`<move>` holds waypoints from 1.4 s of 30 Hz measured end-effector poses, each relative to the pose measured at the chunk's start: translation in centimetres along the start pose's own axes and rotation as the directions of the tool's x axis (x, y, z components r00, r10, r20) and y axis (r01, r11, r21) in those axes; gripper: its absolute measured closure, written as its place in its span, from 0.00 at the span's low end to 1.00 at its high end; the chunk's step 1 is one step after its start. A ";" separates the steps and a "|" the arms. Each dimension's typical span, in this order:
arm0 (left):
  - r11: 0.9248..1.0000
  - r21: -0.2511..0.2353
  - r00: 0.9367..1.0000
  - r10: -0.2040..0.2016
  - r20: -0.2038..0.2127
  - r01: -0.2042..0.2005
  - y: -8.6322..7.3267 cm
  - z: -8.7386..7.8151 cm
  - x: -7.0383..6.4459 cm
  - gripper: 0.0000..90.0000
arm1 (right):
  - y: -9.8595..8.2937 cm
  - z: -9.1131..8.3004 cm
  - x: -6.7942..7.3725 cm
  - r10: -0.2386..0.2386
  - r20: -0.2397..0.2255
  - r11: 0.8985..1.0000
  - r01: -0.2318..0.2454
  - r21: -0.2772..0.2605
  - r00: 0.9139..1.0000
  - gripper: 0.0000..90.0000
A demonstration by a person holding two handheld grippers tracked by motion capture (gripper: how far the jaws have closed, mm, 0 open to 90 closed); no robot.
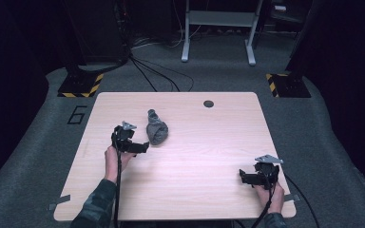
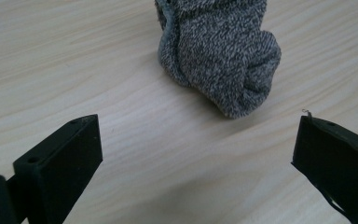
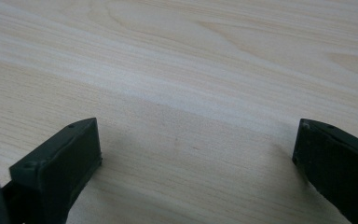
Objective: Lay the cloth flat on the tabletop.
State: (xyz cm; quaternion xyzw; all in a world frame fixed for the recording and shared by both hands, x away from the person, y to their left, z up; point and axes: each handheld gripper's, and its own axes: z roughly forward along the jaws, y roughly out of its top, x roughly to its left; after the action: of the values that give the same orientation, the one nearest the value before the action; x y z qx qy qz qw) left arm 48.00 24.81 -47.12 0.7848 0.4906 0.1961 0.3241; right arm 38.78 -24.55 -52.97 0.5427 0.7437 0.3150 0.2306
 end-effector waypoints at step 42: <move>0.999 0.031 1.000 -0.006 0.014 0.006 4.3 7.8 -2.1 0.66 | 0.0 0.0 0.0 0.004 0.002 1.000 -0.004 -0.001 1.000 0.01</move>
State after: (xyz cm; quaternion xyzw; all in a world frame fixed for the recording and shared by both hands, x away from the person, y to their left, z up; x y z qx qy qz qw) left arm 54.70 19.13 -49.66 0.7896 0.4936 0.1822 0.3157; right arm 38.75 -24.57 -52.96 0.5444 0.7422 0.3153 0.2312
